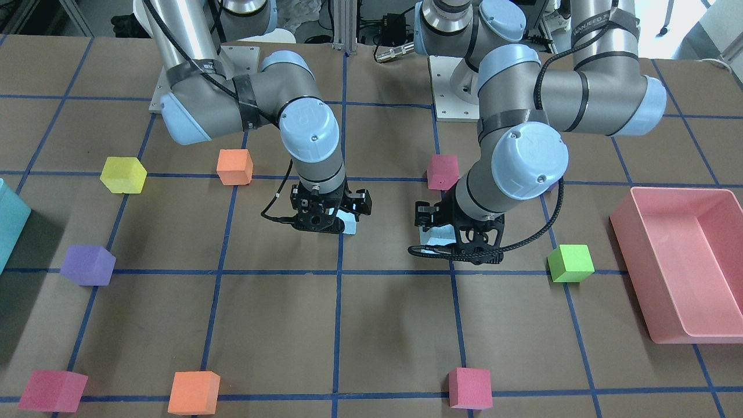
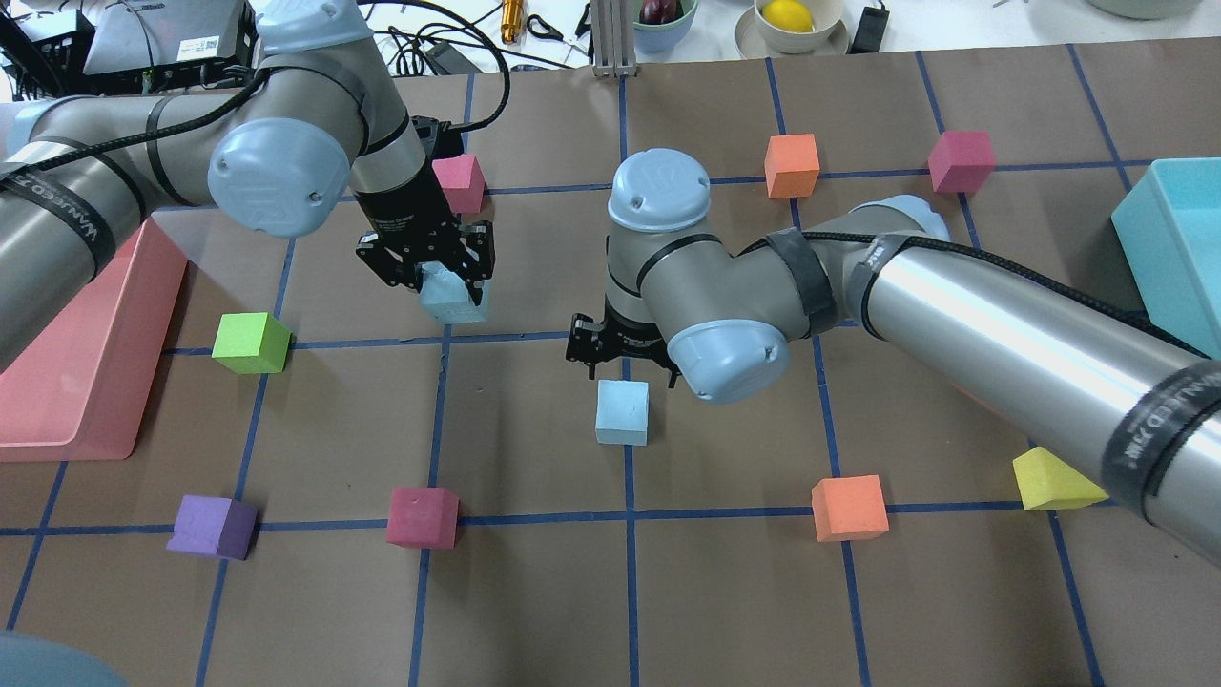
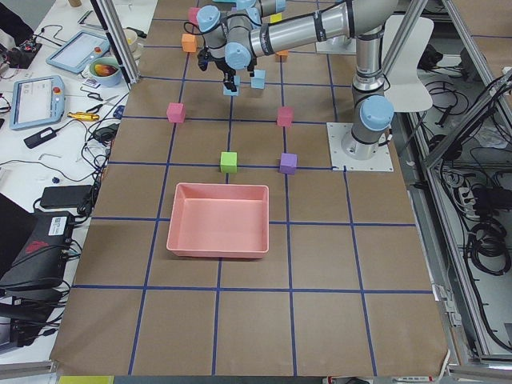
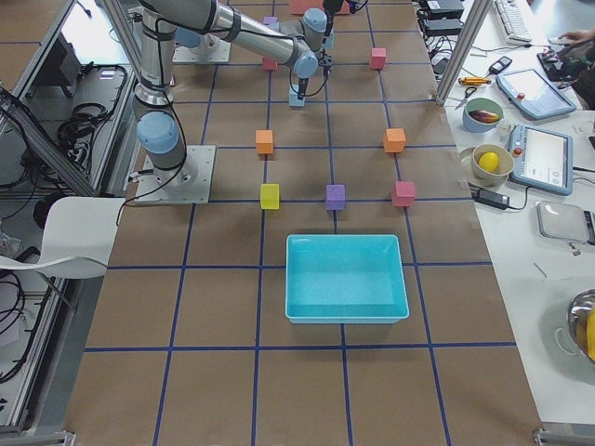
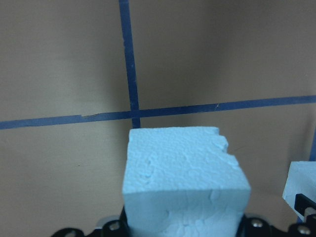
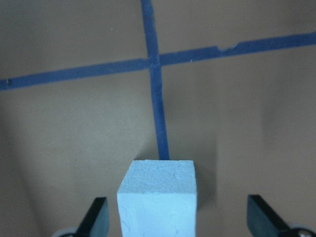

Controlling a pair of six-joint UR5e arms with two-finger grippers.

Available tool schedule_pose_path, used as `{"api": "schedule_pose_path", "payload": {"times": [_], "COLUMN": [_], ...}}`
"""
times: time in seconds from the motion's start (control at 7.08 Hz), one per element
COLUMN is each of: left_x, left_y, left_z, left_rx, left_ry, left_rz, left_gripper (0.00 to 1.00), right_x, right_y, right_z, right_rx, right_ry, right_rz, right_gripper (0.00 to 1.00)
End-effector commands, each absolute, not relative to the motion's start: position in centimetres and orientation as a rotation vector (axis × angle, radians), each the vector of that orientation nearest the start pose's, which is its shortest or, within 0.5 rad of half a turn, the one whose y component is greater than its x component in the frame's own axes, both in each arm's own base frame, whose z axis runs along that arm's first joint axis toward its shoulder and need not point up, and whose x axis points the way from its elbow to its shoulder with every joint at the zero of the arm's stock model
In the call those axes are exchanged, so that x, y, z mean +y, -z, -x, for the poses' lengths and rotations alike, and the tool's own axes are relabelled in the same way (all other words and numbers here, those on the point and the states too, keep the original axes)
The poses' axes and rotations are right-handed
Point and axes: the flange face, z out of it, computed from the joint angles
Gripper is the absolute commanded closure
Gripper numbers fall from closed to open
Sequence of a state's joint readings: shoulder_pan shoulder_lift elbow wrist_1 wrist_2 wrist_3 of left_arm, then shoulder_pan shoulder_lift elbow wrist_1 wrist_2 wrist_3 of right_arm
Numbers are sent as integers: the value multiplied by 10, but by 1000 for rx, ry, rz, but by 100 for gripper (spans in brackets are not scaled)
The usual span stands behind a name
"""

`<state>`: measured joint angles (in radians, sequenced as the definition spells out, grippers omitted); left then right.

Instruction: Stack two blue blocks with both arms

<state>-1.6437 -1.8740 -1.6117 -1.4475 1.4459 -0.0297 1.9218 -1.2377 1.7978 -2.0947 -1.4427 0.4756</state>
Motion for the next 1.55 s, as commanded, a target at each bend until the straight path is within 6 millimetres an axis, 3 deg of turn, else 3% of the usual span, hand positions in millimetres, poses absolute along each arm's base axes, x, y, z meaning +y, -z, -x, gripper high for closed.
{"api": "schedule_pose_path", "payload": {"times": [0.0, 0.14, 0.28, 0.42, 0.56, 0.71, 0.85, 0.99, 1.41], "left_x": [-527, -510, -496, -483, -483, -481, -481, -484, -492], "left_y": [-321, -321, -317, -308, -299, -290, -280, -273, -265], "left_z": [259, 296, 326, 350, 355, 357, 354, 350, 348], "left_rx": [3235, 3239, 3285, 3264, 3260, 3245, 3214, 3174, 3158], "left_ry": [-422, -435, -490, -510, -521, -549, -554, -535, -489], "left_rz": [42, -4, -3, -39, -62, -71, -91, -123, -132], "left_gripper": [58, 58, 57, 57, 56, 50, 50, 50, 52], "right_x": [-508, -508, -506, -503, -501, -490, -469, -452, -453], "right_y": [-329, -353, -363, -379, -403, -426, -462, -480, -480], "right_z": [-241, -208, -195, -168, -134, -128, -129, -131, -131], "right_rx": [3034, 3051, 3057, 3060, 3088, 3089, 3093, 3114, 3133], "right_ry": [-64, -10, -37, -63, -44, -93, -84, -73, -58], "right_rz": [-167, -161, -65, -15, -69, -90, -109, -113, -108], "right_gripper": [0, 0, 0, 0, 0, 0, 0, 0, 0]}}
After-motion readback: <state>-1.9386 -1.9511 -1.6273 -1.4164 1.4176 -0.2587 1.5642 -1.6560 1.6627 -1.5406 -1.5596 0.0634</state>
